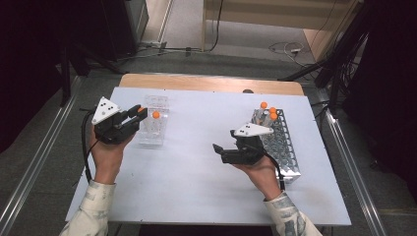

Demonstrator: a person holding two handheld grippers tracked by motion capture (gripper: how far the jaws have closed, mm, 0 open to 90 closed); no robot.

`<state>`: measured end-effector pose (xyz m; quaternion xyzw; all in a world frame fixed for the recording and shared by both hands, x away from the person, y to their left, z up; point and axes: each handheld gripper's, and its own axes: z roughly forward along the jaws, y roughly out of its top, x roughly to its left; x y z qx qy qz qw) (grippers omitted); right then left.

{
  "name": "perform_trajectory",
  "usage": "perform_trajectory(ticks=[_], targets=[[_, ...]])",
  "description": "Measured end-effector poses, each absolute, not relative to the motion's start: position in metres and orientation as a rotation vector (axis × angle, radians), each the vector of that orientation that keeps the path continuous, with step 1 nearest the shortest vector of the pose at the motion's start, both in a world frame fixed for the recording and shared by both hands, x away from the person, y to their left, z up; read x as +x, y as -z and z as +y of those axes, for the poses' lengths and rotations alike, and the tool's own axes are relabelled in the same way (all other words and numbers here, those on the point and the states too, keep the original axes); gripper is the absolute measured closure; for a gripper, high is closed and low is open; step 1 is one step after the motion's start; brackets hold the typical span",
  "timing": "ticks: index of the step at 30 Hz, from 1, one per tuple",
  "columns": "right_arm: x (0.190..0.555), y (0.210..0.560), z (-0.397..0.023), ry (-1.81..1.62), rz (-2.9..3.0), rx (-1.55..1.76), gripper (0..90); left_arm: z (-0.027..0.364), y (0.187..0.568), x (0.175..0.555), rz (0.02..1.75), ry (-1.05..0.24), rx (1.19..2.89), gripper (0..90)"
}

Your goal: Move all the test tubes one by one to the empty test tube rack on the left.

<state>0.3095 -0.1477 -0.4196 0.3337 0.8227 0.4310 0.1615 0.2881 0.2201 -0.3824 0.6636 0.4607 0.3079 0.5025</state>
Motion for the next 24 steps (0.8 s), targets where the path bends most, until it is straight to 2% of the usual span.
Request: perform_trajectory(ticks=[15, 24], targets=[[0.309, 0.415, -0.173, -1.238, 2.312, 1.001, 20.5, 0.220, 0.376, 0.309, 1.139, -0.801, 1.574, 70.5], [0.309, 0.413, -0.178, -1.244, 2.302, 1.004, 20.6, 0.214, 0.386, 0.322, 1.156, -0.822, 1.592, 70.5]])
